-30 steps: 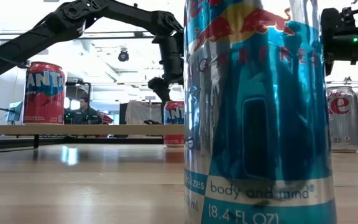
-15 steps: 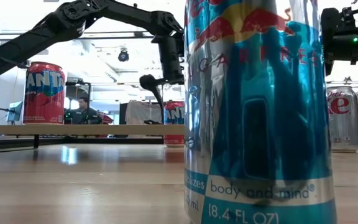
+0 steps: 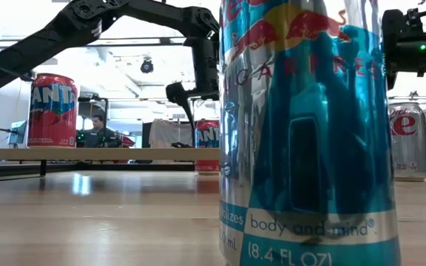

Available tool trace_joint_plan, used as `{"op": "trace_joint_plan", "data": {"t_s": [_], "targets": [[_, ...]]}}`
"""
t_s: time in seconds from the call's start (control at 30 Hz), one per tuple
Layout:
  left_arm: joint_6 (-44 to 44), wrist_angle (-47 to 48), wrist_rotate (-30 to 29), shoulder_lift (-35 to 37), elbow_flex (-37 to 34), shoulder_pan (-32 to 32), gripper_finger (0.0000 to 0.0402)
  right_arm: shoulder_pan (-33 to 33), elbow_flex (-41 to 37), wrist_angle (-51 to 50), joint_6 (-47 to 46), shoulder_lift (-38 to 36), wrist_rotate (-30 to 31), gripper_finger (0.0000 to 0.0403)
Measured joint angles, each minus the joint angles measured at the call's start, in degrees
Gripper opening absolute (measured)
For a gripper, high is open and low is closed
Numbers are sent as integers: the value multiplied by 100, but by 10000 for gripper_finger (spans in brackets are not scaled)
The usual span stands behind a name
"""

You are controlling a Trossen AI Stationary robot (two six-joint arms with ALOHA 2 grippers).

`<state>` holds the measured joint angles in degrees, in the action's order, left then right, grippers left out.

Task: Place canned beverage on shelf
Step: Put the red soda can on the shelf aligned with the other red soda can

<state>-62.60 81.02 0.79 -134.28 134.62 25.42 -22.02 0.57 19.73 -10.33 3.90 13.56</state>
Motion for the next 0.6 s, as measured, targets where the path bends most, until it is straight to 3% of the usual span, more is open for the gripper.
{"op": "trace_joint_plan", "data": {"t_s": [0.6], "targets": [[-391, 37, -643, -167, -139, -214, 400, 0, -1, 1, 1, 0, -2, 157]]}}
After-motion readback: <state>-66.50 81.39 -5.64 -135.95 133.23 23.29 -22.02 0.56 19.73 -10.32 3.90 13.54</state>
